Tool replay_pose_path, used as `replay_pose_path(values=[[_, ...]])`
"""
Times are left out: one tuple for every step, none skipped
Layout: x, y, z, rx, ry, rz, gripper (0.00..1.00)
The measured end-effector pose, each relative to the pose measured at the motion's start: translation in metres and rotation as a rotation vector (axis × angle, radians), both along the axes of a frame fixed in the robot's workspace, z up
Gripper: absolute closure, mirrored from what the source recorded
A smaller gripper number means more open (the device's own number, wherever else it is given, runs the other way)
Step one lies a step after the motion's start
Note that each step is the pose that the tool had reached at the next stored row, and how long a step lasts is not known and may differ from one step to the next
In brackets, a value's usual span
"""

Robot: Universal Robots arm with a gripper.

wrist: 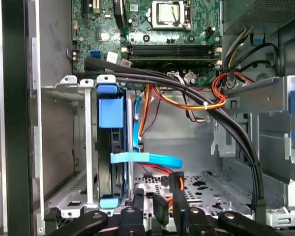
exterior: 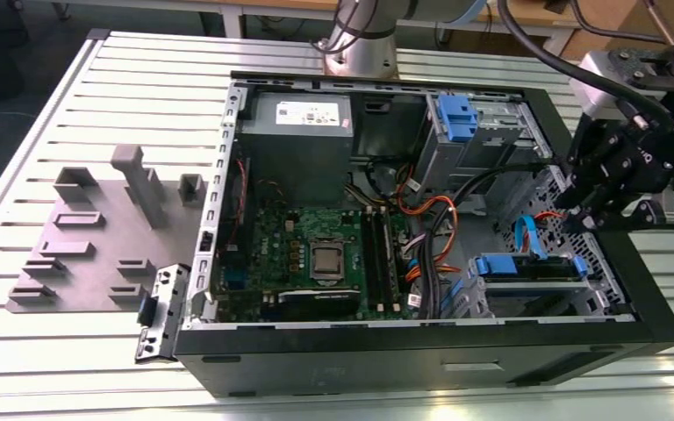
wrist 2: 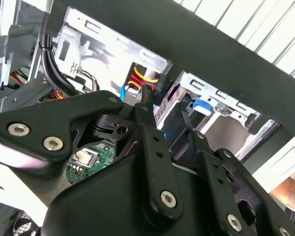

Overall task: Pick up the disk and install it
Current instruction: 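Insert the second disk wire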

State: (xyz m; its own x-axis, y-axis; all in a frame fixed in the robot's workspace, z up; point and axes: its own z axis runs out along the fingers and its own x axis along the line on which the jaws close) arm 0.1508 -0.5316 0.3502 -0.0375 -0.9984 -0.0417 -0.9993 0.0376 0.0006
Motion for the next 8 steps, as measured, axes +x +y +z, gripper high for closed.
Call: replay_pose_path(values=[[0.0017,0.0000,-0.0003,-0.0016,0.0009,0.000,0.63],[0.0032,0.0000,-0.0007,-0.0035,0.0016,0.000,0.63],[0.0047,0.0000,-0.0012,-0.0055,0.0023,0.000,0.63],[0.0061,0.0000,-0.0020,-0.0070,0.0027,0.000,0.63],[0.0072,0.0000,-0.0030,-0.0079,0.0029,0.000,0.63],[0.0078,0.0000,-0.0043,-0.0087,0.0030,0.000,0.63],[0.0082,0.0000,-0.0054,-0.0099,0.0030,0.000,0.63],[0.0082,0.0000,-0.0056,-0.0115,0.0029,0.000,0.63]])
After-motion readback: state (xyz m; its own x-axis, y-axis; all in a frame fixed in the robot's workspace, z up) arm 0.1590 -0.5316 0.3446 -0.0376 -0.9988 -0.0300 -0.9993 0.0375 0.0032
